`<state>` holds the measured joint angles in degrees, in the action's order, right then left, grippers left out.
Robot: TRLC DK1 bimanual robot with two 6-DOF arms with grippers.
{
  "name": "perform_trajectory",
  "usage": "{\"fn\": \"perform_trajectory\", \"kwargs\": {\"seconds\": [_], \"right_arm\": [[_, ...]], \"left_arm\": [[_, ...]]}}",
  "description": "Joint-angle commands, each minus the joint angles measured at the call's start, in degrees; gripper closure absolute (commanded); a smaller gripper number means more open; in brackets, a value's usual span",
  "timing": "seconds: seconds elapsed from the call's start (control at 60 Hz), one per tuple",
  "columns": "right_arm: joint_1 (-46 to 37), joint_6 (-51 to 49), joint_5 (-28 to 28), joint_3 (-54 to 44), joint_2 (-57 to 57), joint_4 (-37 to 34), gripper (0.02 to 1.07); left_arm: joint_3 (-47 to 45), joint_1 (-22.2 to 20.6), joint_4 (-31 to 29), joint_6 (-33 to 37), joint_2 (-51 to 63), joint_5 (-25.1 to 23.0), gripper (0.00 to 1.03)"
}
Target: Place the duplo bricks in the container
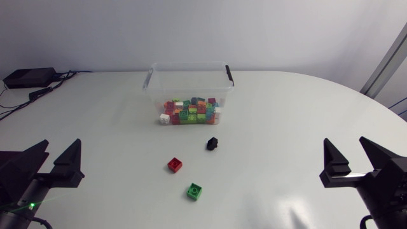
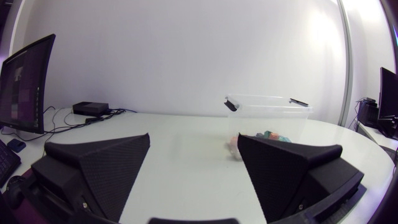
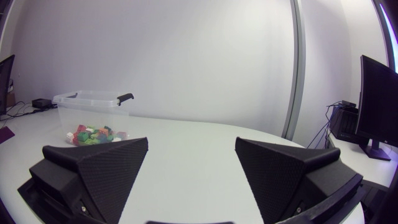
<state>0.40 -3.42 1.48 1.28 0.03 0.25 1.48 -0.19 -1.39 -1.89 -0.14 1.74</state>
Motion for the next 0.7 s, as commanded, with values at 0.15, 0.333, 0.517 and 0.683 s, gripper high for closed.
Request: {"fn": "perform_trajectory", "kwargs": {"seconds": [0.15,0.333,0.517,0.683], "right_arm": [[0.5,-0.1,-0.2,-1.5,-0.4,0.1,0.06],[0.2,-0.2,-0.2,-1.5,-0.4,0.2,0.06],[0.5,-0.3,-0.1,0.0,-0.4,0.9,0.06],[2.9,-0.2,-0.1,4.5,1.7,1.6,0.06]], "left_arm": [[-1.3,-0.5,0.8,-0.2,-0.5,-0.4,0.05],[-1.4,-0.9,1.1,-0.3,-0.6,-0.4,0.05],[2.7,-0.5,0.0,-0.2,0.0,-0.4,0.06],[9.2,-0.2,-0.2,1.4,9.0,-0.4,0.06]]}}
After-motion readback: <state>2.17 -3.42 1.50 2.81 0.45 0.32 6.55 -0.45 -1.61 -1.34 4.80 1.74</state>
